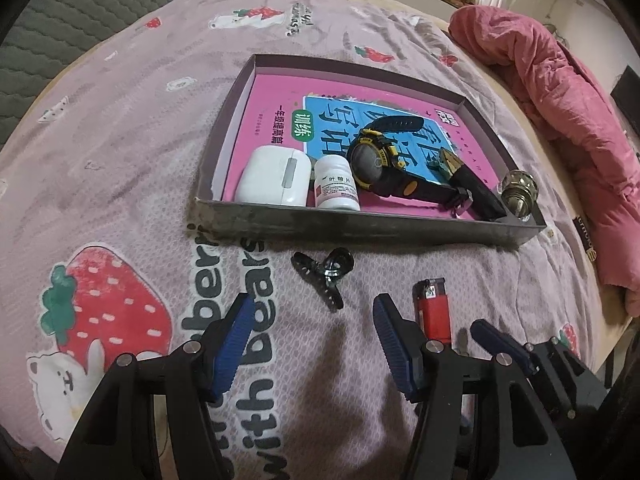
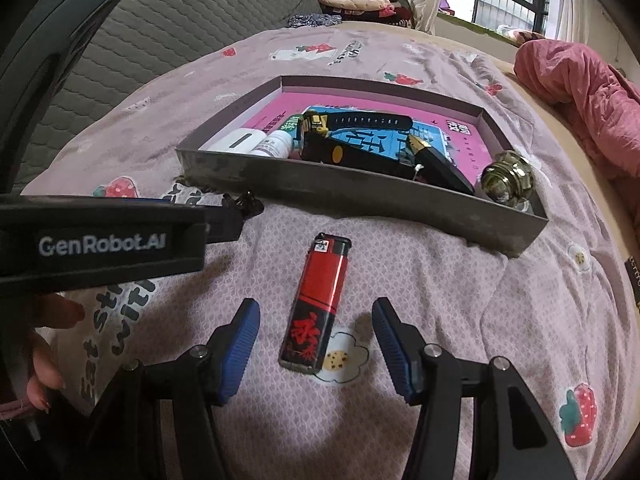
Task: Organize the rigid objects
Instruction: 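Reach the left tool to the black binder clip while the right tool reaches the red lighter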
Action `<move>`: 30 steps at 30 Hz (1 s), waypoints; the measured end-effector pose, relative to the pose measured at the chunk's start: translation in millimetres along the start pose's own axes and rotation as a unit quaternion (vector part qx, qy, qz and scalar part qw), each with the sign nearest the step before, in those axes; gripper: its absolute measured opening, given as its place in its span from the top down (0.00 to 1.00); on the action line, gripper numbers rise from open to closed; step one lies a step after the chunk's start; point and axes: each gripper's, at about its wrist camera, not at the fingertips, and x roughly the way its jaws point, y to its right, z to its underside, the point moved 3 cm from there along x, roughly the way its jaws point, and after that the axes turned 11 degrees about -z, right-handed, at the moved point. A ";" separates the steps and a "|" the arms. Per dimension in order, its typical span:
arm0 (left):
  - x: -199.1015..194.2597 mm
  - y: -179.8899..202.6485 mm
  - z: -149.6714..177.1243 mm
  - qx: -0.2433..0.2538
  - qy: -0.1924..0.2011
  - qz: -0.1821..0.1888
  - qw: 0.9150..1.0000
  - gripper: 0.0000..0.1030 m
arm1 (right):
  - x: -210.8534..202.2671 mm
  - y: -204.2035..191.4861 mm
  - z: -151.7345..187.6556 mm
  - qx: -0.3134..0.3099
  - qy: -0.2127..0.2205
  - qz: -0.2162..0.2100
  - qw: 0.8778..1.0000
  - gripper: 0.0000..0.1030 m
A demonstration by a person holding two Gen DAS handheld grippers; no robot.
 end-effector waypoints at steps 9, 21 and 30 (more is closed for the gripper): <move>18.1 3.3 -7.5 -0.023 -0.013 -0.004 1.000 0.39 | 9.5 -1.2 1.4 -0.007 -0.006 0.006 1.000 0.44; 33.5 6.2 -20.8 -0.032 -0.012 -0.028 0.999 0.39 | 15.4 0.2 -3.8 -0.013 -0.005 0.013 1.000 0.44; 31.5 -2.6 -12.7 -0.021 -0.013 -0.031 0.999 0.39 | 14.9 11.5 -2.7 -0.017 -0.004 0.034 0.999 0.44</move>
